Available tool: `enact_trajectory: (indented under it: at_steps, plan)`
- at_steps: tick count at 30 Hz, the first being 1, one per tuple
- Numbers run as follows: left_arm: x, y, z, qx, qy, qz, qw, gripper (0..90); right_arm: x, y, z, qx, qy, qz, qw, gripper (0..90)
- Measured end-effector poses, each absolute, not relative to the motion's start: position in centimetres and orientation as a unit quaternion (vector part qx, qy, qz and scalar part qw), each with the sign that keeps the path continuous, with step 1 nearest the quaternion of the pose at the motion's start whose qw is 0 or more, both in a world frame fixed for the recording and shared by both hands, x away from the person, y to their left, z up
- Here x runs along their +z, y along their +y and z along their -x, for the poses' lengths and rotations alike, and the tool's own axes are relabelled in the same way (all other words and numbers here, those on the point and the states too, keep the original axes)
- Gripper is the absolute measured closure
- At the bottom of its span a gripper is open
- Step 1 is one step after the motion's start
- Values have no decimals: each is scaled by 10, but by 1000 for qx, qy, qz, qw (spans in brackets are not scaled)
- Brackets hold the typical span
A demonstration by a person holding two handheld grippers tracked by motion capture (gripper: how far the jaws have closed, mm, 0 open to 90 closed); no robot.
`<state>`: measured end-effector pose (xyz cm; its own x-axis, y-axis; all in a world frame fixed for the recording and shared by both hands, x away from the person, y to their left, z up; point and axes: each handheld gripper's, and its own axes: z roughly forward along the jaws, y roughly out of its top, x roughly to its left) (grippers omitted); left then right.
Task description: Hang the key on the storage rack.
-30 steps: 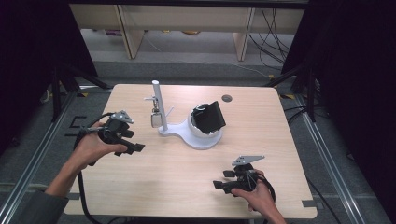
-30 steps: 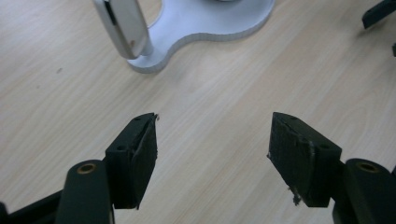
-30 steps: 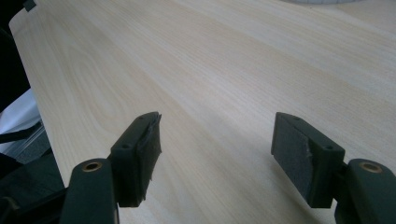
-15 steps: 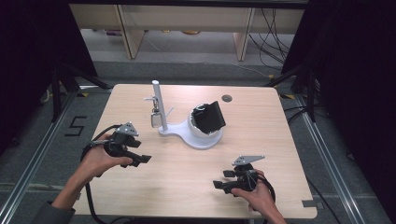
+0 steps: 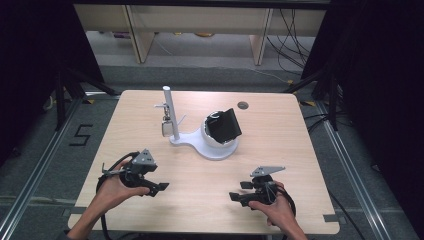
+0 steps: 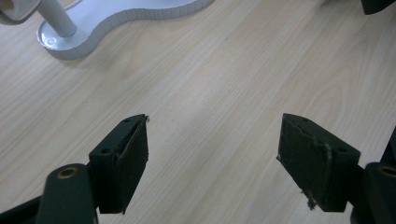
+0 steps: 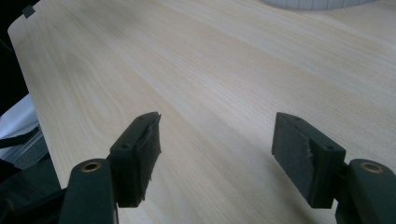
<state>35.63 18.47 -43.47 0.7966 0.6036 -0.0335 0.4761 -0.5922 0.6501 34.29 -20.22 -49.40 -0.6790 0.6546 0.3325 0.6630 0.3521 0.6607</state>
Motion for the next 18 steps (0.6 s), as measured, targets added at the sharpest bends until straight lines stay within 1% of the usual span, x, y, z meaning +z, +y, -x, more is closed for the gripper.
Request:
enact_trajectory:
  at_steps: [2,7,8,9,13,15,17,18]
  plan:
    - [-439,183,-353,99,296,-888,338,232,-494,-201,-343,-405,-822,400,5,331]
    - [-447,183,-347,105,300,-877,359,209,-496,-201,-343,-405,-824,397,1,329]
    - [-450,183,-345,106,305,-874,364,204,-496,-201,-343,-405,-823,397,15,329]
    - [-452,183,-343,107,306,-871,368,198,-495,-201,-342,-405,-820,405,17,329]
    - [-461,186,-336,112,313,-866,374,180,-495,-199,-342,-409,-821,398,11,329]
    - [-468,187,-332,106,317,-864,376,165,-495,-199,-342,-403,-824,398,2,329]
    - [-479,189,-325,93,322,-863,377,164,-495,-199,-343,-406,-822,399,10,327]
    - [-479,189,-325,93,322,-863,377,164,-495,-198,-341,-404,-818,409,20,327]
